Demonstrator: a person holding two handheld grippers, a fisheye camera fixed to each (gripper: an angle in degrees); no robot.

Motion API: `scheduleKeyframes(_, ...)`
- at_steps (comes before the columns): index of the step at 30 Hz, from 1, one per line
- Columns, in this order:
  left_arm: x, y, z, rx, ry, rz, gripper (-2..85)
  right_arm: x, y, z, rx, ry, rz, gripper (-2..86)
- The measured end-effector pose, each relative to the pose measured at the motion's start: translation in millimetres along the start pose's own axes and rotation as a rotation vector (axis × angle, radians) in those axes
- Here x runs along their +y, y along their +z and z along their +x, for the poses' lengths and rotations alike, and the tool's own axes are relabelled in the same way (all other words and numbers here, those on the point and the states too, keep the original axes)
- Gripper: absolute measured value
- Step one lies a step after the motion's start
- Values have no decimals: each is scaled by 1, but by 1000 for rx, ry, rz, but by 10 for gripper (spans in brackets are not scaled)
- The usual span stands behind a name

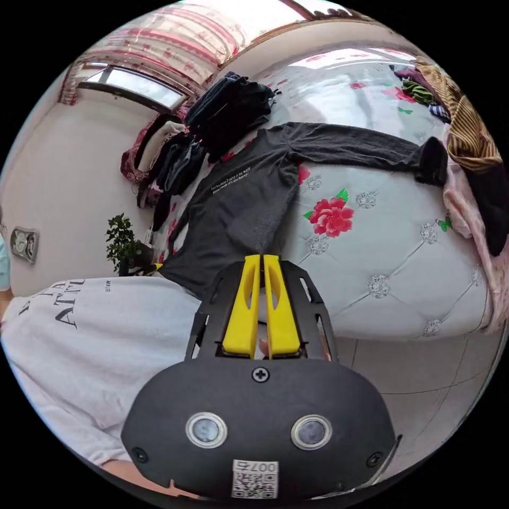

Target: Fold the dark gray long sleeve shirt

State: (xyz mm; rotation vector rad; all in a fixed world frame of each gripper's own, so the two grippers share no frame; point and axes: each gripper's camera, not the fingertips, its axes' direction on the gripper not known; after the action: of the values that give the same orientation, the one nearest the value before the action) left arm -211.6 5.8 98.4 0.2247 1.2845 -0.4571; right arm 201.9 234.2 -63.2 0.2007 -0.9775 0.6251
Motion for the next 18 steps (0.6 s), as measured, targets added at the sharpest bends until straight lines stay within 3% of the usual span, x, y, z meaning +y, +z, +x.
scheduleKeyframes(3,-1,-25,-27,192,-107,79,-9,-5,-12,28,-126,131,50,-3)
scheduleKeyframes(6,-48,-31,-23,223,-124,91,-9,-47,-8,30,-154,148,59,-3)
scheduleKeyframes(12,-154,-114,89,261,98,261,-10,-160,-64,-78,-102,-129,212,-3)
scheduleKeyframes(18,-99,-205,186,251,399,331,-9,-129,-129,-166,-87,-401,344,-3)
